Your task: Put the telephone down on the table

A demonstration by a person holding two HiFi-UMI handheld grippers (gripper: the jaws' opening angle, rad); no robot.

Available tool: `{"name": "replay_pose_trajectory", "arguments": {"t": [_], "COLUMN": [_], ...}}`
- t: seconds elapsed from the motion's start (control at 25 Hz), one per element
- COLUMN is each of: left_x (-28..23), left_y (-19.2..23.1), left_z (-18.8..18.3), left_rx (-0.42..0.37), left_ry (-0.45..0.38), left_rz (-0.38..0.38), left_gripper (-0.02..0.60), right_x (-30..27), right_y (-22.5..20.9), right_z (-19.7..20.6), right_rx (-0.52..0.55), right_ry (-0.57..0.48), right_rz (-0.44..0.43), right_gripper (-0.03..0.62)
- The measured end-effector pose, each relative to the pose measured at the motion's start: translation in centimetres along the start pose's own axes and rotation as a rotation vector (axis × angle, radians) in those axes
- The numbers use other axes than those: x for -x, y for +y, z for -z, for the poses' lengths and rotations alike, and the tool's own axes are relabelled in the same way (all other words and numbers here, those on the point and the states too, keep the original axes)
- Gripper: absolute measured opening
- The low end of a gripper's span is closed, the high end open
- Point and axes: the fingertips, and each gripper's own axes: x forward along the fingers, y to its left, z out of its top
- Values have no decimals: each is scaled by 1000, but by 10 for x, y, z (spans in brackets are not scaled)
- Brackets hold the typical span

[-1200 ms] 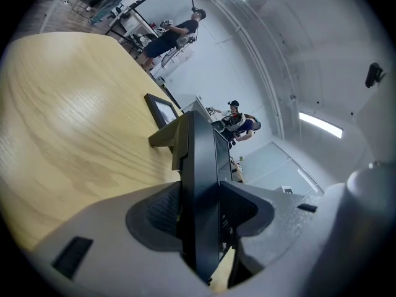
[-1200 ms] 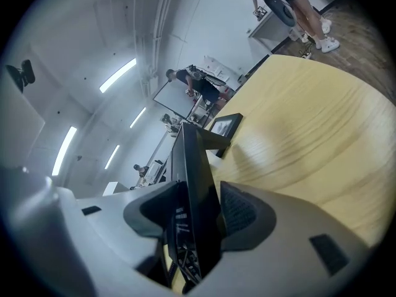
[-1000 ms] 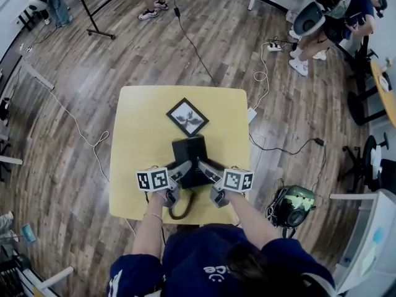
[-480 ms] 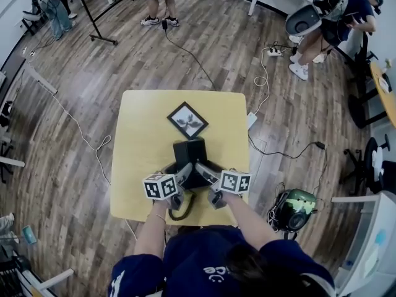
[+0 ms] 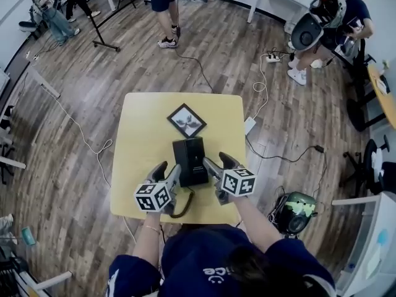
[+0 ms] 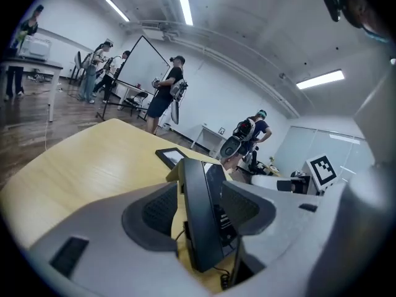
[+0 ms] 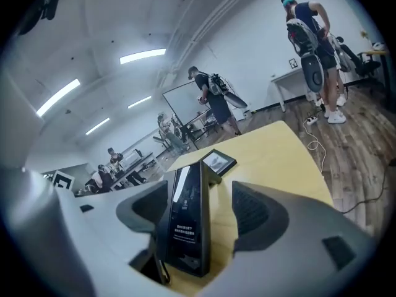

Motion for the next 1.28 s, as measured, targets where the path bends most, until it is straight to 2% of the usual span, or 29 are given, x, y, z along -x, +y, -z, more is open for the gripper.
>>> {"name": "replay_pose_trajectory", "arguments": {"t": [0.2, 0.28, 0.56, 0.72, 0.88, 0.92, 1.0, 1.08, 1.16, 1.28], "left_x": [19, 25, 55, 57, 55, 55, 55, 54, 53, 52], "left_y": [-33, -46, -70, -79, -88, -88, -86, -85, -86, -87], "left_z": [-4, -5, 4, 15, 19, 19, 17, 16, 17, 19], "left_rx": [-8, -5, -41, 9, -47, -69, -101, -128, -146, -149], "left_ry": [-2, -20, -85, -95, -87, -86, -92, -90, -80, -73], "left_rz": [125, 150, 112, 128, 115, 96, 50, 29, 29, 33], "left_gripper": [212, 212, 210, 209, 199, 169, 58, 5, 3, 3], "right_x": [25, 34, 63, 72, 79, 81, 84, 85, 84, 83], "right_y": [15, 24, 56, 59, 58, 58, 58, 59, 59, 62], "right_z": [-12, -10, 10, 20, 26, 27, 29, 29, 29, 29], "right_rx": [65, 95, 181, 184, 195, 196, 206, 221, 231, 248], "right_ry": [-50, -63, -85, -90, -103, -103, -103, -106, -103, -91], "right_rz": [11, 20, 9, 21, 43, 50, 64, 75, 79, 76], "right_gripper": [316, 314, 307, 297, 179, 161, 110, 53, 15, 9]}}
